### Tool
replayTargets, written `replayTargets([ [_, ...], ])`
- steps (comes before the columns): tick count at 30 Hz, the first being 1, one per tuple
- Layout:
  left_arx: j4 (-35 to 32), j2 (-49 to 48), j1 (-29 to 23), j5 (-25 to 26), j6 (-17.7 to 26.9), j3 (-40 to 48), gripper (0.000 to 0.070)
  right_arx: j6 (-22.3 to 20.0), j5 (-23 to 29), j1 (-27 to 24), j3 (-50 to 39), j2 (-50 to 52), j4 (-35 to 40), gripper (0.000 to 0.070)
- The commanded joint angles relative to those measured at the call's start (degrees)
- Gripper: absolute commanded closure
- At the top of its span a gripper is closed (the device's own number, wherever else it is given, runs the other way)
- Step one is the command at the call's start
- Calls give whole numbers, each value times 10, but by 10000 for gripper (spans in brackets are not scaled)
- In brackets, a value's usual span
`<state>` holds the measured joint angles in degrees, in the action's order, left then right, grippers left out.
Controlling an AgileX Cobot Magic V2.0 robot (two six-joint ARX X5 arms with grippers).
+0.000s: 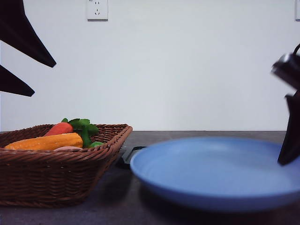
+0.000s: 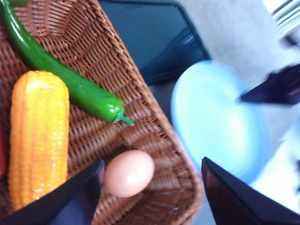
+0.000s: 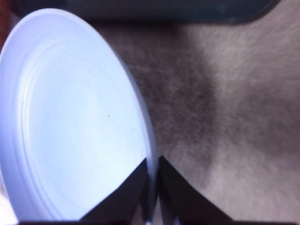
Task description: Transfer egg from basket to plate and serve
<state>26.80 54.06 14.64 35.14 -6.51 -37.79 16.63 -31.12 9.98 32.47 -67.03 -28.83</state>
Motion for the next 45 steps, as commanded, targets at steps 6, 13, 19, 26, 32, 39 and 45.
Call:
replayTargets([
  [6,14,19,96,-119,107,-46,267,-6,-5,-18,1,87,-41,700],
  [13,87,93,192,-236,186,-113,232,-5,-5,-31,1,167,-65,700],
  [19,135,179,225,-279,236,-162,222,-4,-5,-43,2,215,-78,700],
  [26,158,262,237,-298,290,-190,222,-5,-5,-54,2,251,-91,700],
  [32,155,306,237,-298,310,-190,222,-5,-5,-54,2,261,-92,700],
  [39,143,336,237,-292,318,-190,222,-6,-5,-54,2,261,-93,700],
  [45,137,352,237,-292,318,-190,226,-6,-4,-54,2,261,-93,700],
])
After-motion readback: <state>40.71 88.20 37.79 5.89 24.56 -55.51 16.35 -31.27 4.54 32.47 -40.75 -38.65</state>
